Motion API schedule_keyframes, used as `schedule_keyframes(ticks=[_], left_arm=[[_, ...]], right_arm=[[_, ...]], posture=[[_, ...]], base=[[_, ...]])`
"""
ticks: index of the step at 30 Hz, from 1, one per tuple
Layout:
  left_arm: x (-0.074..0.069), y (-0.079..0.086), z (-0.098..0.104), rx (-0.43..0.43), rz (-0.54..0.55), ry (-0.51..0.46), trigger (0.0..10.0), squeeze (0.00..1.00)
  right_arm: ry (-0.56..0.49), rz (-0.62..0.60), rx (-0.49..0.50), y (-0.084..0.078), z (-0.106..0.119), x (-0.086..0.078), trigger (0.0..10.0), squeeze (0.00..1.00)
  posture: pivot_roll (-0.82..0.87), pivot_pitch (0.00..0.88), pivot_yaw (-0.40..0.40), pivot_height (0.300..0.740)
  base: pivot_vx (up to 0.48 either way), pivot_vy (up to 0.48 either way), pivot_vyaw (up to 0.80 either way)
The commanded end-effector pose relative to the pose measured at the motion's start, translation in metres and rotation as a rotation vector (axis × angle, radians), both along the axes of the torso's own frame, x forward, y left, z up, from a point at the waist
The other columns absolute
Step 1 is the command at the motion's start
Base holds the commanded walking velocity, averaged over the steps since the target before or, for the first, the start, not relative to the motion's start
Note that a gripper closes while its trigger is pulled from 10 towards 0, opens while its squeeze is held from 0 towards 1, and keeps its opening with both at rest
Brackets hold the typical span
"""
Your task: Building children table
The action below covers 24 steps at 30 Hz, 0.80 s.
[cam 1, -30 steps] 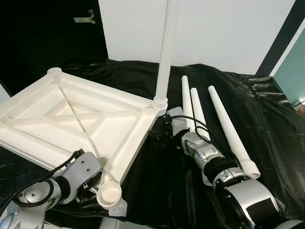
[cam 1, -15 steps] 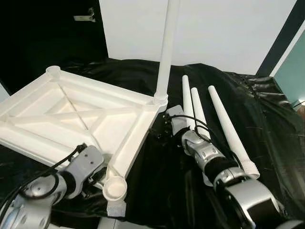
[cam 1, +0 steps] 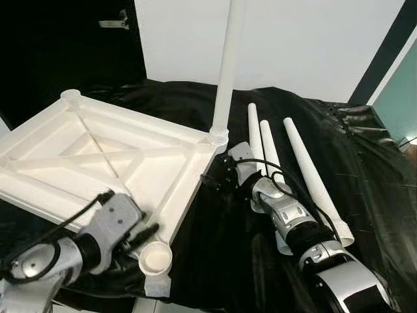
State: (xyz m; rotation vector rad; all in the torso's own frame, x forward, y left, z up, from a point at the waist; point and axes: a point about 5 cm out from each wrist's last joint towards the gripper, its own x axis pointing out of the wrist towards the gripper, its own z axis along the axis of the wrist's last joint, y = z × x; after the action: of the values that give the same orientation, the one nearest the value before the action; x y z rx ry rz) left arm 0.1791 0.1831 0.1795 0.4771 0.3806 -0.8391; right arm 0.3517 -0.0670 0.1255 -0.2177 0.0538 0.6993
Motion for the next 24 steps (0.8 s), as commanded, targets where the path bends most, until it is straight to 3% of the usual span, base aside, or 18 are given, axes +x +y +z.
schedule_keyframes(ticks=[1, 3, 4, 8, 10, 11, 12, 15, 19, 21, 24], left_arm=[[-0.007, -0.003, 0.005, -0.020, -0.126, 0.048, 10.0, 0.00], [-0.009, -0.001, 0.006, -0.027, -0.134, 0.050, 10.0, 0.00], [-0.015, 0.010, 0.018, -0.064, -0.167, 0.046, 10.0, 0.00], [-0.016, 0.015, 0.024, -0.075, -0.181, 0.036, 10.0, 0.00], [-0.011, 0.038, 0.036, -0.116, -0.147, 0.031, 10.0, 0.00], [-0.011, 0.038, 0.036, -0.116, -0.147, 0.031, 10.0, 0.00], [-0.008, 0.048, 0.039, -0.132, -0.122, 0.030, 10.0, 0.00], [-0.002, 0.067, 0.046, -0.252, -0.067, 0.009, 10.0, 0.00], [0.003, 0.076, 0.045, -0.338, -0.027, -0.004, 10.0, 0.00], [0.006, 0.079, 0.039, -0.324, 0.003, 0.002, 10.0, 0.00], [0.009, 0.079, 0.025, -0.236, 0.001, 0.049, 10.0, 0.00]], right_arm=[[0.010, -0.011, -0.002, -0.005, -0.003, -0.001, 10.0, 0.00], [0.011, -0.013, -0.002, -0.006, -0.003, -0.001, 10.0, 0.00], [0.005, -0.012, -0.007, -0.009, -0.002, -0.002, 10.0, 0.00], [0.002, -0.010, -0.010, -0.010, -0.001, -0.002, 10.0, 0.00], [-0.001, -0.011, -0.018, -0.014, 0.000, -0.003, 10.0, 0.00], [-0.001, -0.011, -0.018, -0.014, 0.000, -0.003, 10.0, 0.00], [-0.002, -0.012, -0.020, -0.015, 0.000, -0.003, 10.0, 0.00], [-0.003, -0.014, -0.024, -0.018, 0.000, -0.004, 10.0, 0.00], [-0.006, -0.015, -0.028, -0.019, 0.000, -0.006, 10.0, 0.00], [-0.008, -0.016, -0.031, -0.020, 0.000, -0.006, 10.0, 0.00], [-0.022, -0.017, -0.031, -0.024, 0.003, -0.007, 10.0, 0.00]], posture=[[0.15, 0.000, -0.072, 0.740], [0.15, 0.000, -0.073, 0.740], [0.15, 0.000, -0.073, 0.740], [0.15, 0.000, -0.073, 0.740], [0.16, 0.000, -0.069, 0.740], [0.16, 0.000, -0.069, 0.740], [0.16, 0.000, -0.069, 0.740], [0.15, 0.000, -0.064, 0.740], [0.14, 0.000, -0.063, 0.740], [0.14, 0.000, -0.063, 0.740], [0.14, 0.000, -0.067, 0.740]], base=[[0.000, 0.000, 0.00], [0.000, 0.000, 0.00], [0.000, 0.000, 0.00], [0.000, 0.000, 0.00], [0.000, 0.000, 0.00], [0.000, 0.000, 0.00], [0.000, 0.000, 0.00], [0.000, 0.000, 0.00], [0.000, 0.000, 0.00], [0.000, 0.000, 0.00], [0.000, 0.000, 0.00]])
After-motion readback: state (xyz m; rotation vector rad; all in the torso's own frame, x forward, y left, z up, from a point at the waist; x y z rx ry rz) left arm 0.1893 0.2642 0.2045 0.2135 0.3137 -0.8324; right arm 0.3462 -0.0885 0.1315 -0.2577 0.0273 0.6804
